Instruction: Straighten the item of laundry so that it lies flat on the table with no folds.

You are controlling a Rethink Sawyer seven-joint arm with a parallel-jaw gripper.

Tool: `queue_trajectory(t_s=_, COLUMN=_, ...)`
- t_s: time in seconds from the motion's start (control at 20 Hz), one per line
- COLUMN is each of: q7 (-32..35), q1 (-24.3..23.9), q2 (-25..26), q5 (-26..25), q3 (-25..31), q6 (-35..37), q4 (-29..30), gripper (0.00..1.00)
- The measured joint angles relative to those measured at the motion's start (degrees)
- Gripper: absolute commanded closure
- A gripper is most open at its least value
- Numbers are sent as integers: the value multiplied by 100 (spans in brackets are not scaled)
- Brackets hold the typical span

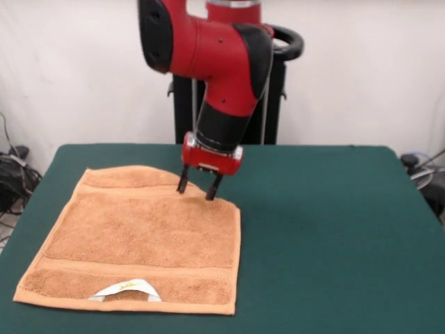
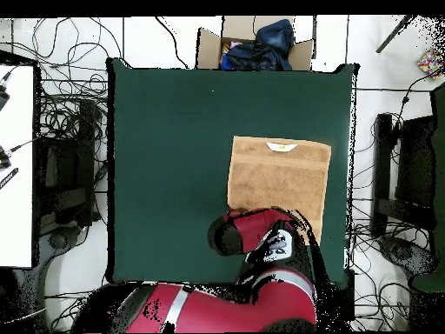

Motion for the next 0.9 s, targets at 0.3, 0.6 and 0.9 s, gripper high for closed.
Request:
queue_trajectory(t_s=0.3, q7=0, q1=183, q2=273, q5=-87, q3=-157, q6=-272, q4=-178, gripper=0)
queue_trajectory(t_s=0.6, q7=0, q1=201, q2=314, q5=-82, q3=-129, q6=-272, q4=-219, gripper=100)
queue_trajectory(t_s=0.9, q7=0, q1=-411, q2=105, q5=99, q3=410, q6=156, q4=-127, gripper=100)
